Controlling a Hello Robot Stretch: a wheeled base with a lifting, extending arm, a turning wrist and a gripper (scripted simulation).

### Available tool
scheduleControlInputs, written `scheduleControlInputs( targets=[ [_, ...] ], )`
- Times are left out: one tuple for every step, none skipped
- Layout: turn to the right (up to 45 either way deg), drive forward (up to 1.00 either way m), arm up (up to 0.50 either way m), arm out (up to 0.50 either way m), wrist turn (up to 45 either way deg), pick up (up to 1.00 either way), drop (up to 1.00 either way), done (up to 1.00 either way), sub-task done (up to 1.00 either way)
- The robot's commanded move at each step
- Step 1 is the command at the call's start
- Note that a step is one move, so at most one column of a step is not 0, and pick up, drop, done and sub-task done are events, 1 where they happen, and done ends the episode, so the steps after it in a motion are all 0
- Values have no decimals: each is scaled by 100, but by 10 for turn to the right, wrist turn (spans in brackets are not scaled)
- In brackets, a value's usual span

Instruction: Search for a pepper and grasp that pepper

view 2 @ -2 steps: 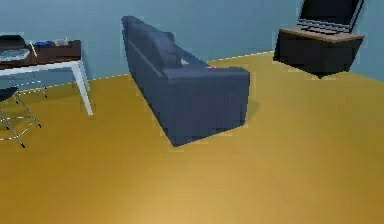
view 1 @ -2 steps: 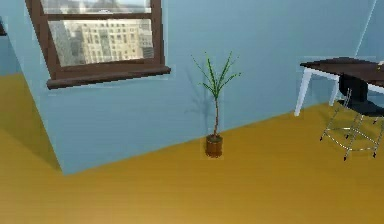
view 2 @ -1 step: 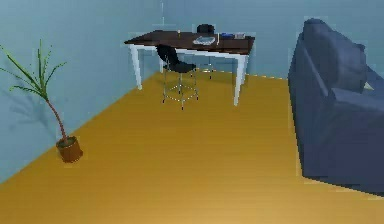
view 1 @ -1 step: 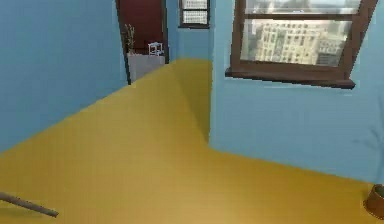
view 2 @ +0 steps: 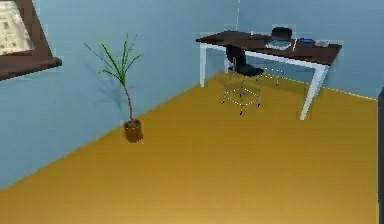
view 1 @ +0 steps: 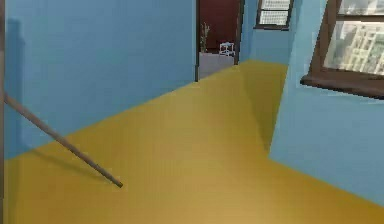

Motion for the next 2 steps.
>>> scheduleControlInputs(
  targets=[
    [0, 100, 0, 0, 0, 0, 0, 0, 0],
    [-30, 0, 0, 0, 0, 0, 0, 0, 0]
  ],
)
